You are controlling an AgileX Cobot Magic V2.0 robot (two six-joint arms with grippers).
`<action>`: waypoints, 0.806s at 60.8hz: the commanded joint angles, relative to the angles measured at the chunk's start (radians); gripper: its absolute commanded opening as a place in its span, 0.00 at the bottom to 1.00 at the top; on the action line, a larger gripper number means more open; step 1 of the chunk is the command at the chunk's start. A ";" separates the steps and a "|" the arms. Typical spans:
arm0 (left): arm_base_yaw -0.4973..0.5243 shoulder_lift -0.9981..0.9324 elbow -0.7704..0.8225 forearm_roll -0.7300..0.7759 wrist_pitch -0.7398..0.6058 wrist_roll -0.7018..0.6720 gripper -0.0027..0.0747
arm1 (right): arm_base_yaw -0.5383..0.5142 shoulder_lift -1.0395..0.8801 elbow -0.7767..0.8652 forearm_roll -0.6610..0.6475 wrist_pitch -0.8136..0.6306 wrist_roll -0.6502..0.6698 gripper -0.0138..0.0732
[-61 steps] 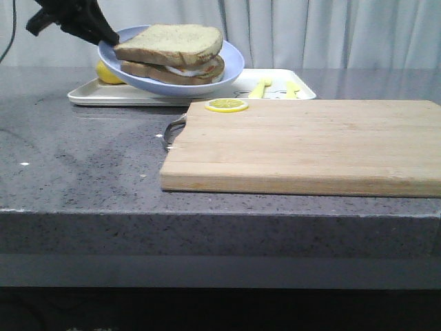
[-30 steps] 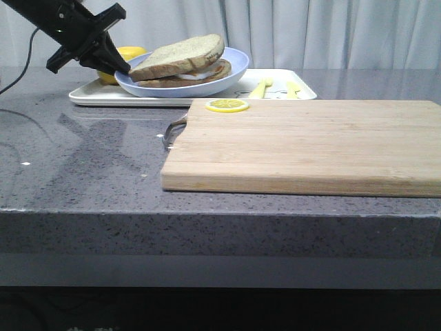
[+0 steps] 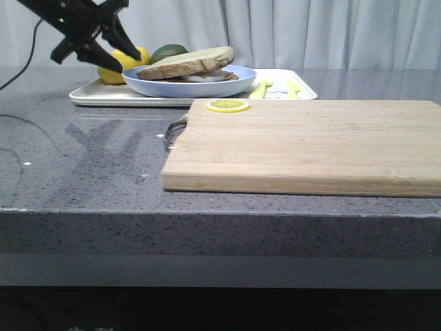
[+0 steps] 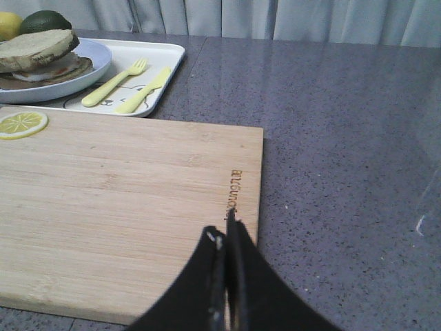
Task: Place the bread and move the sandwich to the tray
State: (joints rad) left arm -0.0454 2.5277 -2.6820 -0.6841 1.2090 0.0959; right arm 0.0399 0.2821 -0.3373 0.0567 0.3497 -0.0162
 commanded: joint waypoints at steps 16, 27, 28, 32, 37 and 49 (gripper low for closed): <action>-0.030 -0.079 -0.364 0.003 0.047 -0.010 0.01 | 0.002 0.007 -0.028 0.004 -0.084 -0.007 0.06; -0.053 -0.127 -0.365 0.093 0.047 -0.010 0.01 | 0.002 0.007 -0.028 0.004 -0.083 -0.007 0.06; -0.055 -0.132 -0.365 0.105 0.047 -0.010 0.01 | 0.002 0.007 -0.028 0.004 -0.083 -0.007 0.06; -0.073 -0.164 -0.364 0.185 0.047 -0.014 0.01 | 0.002 0.007 -0.028 0.004 -0.083 -0.007 0.06; -0.109 -0.202 -0.364 0.305 0.047 -0.045 0.01 | 0.002 0.007 -0.028 0.004 -0.080 -0.007 0.06; -0.201 -0.293 -0.291 0.497 0.047 -0.060 0.01 | 0.002 0.007 -0.028 0.004 -0.076 -0.007 0.06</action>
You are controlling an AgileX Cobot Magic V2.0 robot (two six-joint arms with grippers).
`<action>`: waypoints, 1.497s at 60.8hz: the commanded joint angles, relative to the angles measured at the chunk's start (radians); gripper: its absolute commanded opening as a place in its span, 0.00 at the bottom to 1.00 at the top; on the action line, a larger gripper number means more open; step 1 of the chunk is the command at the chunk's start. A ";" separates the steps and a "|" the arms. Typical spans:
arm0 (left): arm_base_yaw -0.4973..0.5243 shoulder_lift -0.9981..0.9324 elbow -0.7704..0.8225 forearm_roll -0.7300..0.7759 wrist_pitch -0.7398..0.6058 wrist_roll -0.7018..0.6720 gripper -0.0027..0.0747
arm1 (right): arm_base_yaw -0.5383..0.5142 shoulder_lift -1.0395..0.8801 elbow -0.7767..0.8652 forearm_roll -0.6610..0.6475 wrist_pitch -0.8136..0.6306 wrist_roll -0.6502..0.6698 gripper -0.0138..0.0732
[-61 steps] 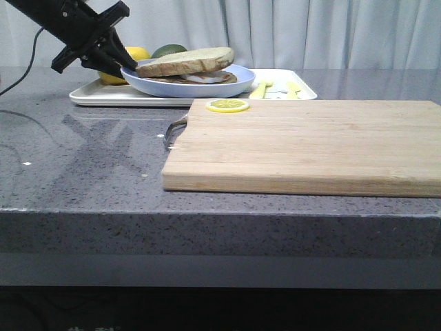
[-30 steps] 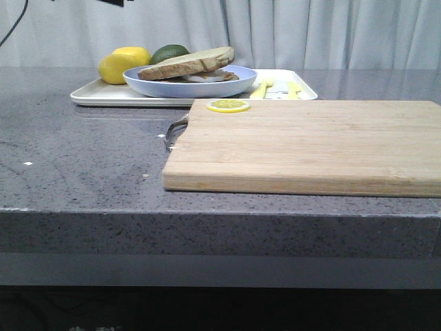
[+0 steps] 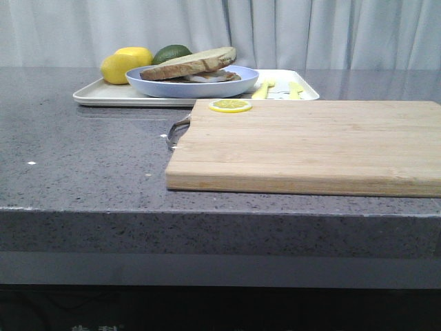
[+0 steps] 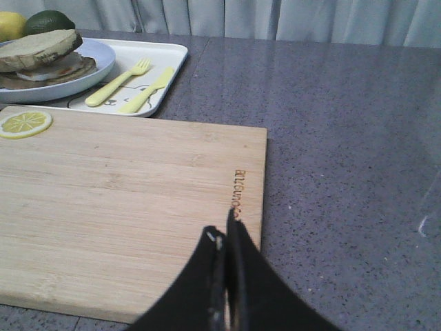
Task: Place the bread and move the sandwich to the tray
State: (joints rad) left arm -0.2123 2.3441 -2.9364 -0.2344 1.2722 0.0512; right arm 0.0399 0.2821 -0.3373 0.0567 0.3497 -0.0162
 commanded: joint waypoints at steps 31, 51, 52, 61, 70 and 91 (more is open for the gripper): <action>-0.010 -0.540 0.784 0.272 -0.032 -0.015 0.01 | 0.002 0.007 -0.028 0.004 -0.076 -0.007 0.06; 0.167 -0.824 1.266 0.228 -0.250 -0.017 0.01 | 0.002 0.007 -0.028 0.004 -0.091 -0.007 0.06; 0.175 -0.843 1.298 0.222 -0.268 -0.017 0.01 | 0.002 0.007 -0.028 0.004 -0.091 -0.007 0.06; 0.212 -0.979 1.518 0.205 -0.433 -0.017 0.01 | 0.002 0.007 -0.028 0.004 -0.091 -0.007 0.06; 0.218 -1.136 1.736 0.172 -0.625 -0.017 0.01 | 0.002 0.007 -0.028 0.004 -0.091 -0.007 0.06; 0.218 -1.544 2.139 0.162 -0.879 -0.017 0.01 | 0.002 0.007 -0.028 0.004 -0.091 -0.007 0.06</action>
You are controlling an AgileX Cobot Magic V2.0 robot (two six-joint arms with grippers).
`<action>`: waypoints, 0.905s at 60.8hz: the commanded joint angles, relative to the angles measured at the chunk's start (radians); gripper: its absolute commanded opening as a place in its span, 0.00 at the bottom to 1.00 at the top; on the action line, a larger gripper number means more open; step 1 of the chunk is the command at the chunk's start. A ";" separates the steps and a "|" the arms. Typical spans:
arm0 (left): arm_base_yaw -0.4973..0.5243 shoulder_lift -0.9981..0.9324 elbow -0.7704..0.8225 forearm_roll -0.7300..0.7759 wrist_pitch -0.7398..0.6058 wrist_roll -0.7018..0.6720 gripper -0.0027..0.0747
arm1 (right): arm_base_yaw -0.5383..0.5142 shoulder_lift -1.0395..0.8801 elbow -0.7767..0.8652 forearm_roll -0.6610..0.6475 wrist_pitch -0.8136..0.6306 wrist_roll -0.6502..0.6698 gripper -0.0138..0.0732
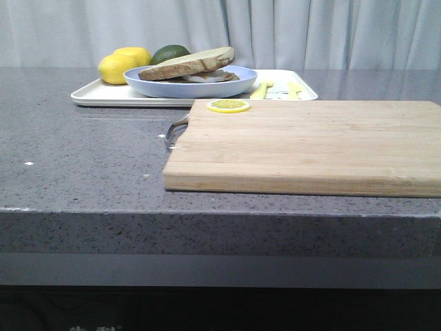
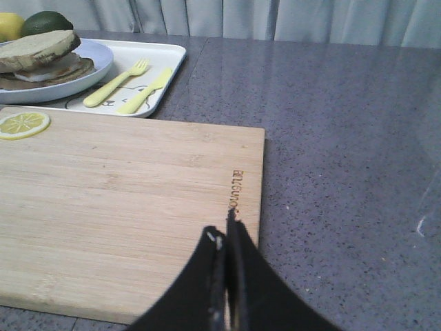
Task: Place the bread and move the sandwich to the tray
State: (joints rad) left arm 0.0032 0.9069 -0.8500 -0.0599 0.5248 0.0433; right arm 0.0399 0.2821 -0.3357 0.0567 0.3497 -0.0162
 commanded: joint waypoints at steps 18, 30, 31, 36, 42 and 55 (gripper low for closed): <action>0.002 -0.470 0.262 -0.012 -0.174 -0.009 0.01 | 0.002 0.007 -0.030 0.004 -0.091 -0.007 0.06; 0.002 -0.567 0.296 -0.010 -0.177 -0.009 0.01 | 0.002 0.007 -0.030 0.004 -0.091 -0.007 0.06; 0.002 -0.570 0.296 -0.010 -0.176 -0.009 0.01 | 0.002 0.007 -0.030 0.004 -0.091 -0.007 0.06; 0.002 -0.572 0.296 -0.010 -0.174 -0.009 0.01 | 0.002 0.007 -0.030 0.004 -0.091 -0.007 0.06; 0.002 -0.572 0.296 -0.010 -0.174 -0.009 0.01 | 0.002 0.007 -0.030 0.004 -0.091 -0.007 0.06; 0.002 -0.572 0.296 -0.010 -0.174 -0.009 0.01 | 0.002 0.007 -0.030 0.004 -0.091 -0.007 0.06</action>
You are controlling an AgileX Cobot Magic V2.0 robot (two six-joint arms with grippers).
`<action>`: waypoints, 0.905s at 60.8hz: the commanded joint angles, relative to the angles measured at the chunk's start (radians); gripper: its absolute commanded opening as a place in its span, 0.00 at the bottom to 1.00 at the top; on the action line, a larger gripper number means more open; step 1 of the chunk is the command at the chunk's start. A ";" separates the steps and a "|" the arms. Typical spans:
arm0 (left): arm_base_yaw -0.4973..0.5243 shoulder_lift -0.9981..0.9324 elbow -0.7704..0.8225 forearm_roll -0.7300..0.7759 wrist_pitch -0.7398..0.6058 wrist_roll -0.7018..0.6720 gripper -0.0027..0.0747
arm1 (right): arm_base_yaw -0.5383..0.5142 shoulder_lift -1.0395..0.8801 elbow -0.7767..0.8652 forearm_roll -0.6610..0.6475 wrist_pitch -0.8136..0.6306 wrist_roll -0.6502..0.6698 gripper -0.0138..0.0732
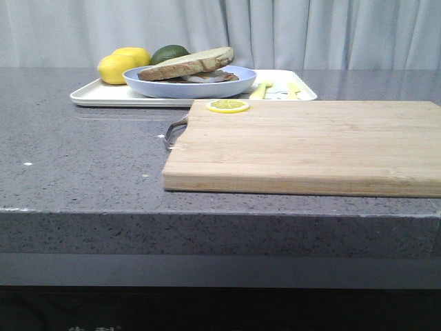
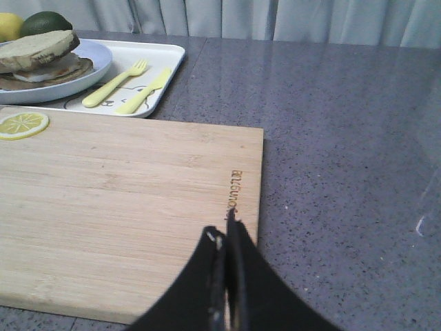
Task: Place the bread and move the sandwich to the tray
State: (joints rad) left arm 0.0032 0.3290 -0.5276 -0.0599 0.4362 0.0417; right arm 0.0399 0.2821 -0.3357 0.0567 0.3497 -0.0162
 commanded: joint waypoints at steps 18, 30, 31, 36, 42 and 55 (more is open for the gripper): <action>0.002 0.006 -0.027 -0.010 -0.085 -0.008 0.01 | 0.002 0.007 -0.030 0.004 -0.091 -0.007 0.06; 0.002 0.000 -0.001 -0.010 -0.121 -0.008 0.01 | 0.002 0.007 -0.030 0.004 -0.091 -0.007 0.06; 0.002 -0.004 0.005 -0.010 -0.129 -0.008 0.01 | 0.002 0.007 -0.030 0.004 -0.091 -0.007 0.06; 0.002 -0.037 0.058 -0.009 -0.171 -0.008 0.01 | 0.002 0.007 -0.030 0.004 -0.091 -0.007 0.06; -0.004 -0.092 0.132 0.014 -0.222 -0.055 0.01 | 0.002 0.007 -0.030 0.004 -0.091 -0.007 0.06; -0.016 -0.269 0.304 0.081 -0.288 -0.197 0.01 | 0.002 0.007 -0.030 0.004 -0.091 -0.007 0.06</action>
State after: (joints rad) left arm -0.0049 0.1050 -0.2472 0.0067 0.2576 -0.1198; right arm 0.0399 0.2821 -0.3357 0.0567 0.3497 -0.0162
